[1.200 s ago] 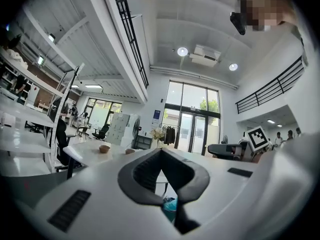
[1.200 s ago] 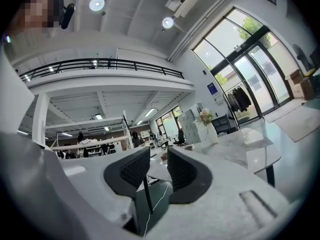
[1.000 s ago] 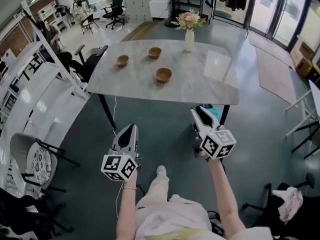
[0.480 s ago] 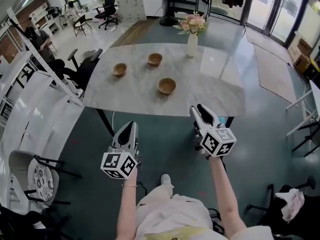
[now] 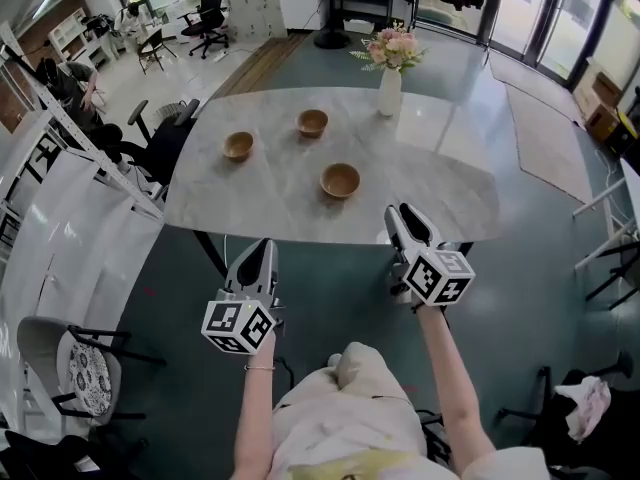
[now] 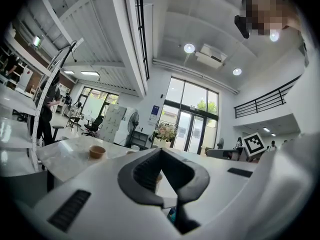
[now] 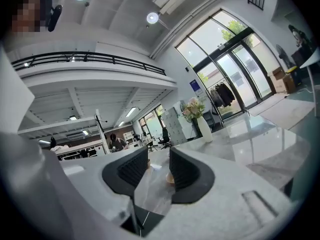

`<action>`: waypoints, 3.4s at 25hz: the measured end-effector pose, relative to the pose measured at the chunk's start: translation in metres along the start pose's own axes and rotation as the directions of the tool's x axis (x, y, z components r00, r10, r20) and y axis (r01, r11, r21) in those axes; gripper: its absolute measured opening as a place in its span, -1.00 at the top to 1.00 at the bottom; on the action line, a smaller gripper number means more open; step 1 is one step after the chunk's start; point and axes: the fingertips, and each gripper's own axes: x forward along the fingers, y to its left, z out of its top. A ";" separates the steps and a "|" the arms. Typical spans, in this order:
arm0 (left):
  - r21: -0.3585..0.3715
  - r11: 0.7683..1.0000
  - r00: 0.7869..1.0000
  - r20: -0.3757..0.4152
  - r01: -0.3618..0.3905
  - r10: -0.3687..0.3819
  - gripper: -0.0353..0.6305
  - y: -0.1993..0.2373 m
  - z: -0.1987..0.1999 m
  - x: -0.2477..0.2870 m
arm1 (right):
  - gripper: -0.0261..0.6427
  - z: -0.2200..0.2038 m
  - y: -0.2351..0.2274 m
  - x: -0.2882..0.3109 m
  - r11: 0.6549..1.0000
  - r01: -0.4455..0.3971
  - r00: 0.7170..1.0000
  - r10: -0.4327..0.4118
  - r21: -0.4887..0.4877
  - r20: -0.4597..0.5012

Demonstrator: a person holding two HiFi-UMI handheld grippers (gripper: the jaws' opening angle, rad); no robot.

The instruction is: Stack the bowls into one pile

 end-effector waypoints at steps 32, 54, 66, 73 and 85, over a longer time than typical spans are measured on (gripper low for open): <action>-0.125 0.986 0.976 -0.198 -0.112 0.086 0.89 0.134 -0.047 0.195 | 0.56 -0.053 -0.082 0.241 0.998 -0.065 0.929 0.062 0.003 -0.364; -0.308 0.938 0.872 -0.490 -0.161 -0.012 0.89 0.151 -0.151 0.248 | 0.56 -0.159 -0.118 0.279 0.975 -0.216 0.591 0.089 -0.051 -0.802; -0.329 0.934 0.833 -0.548 -0.137 -0.071 0.89 0.134 -0.171 0.242 | 0.84 -0.178 -0.135 0.270 0.976 -0.174 0.520 -0.023 -0.132 -0.854; -0.325 0.933 0.833 -0.551 -0.156 -0.053 0.89 0.140 -0.172 0.240 | 0.87 -0.177 -0.139 0.272 0.978 -0.159 0.530 -0.031 -0.135 -0.847; -0.319 0.931 0.879 -0.476 -0.178 0.005 0.89 0.155 -0.147 0.253 | 0.87 -0.150 -0.118 0.305 0.984 -0.167 0.622 0.058 -0.060 -0.781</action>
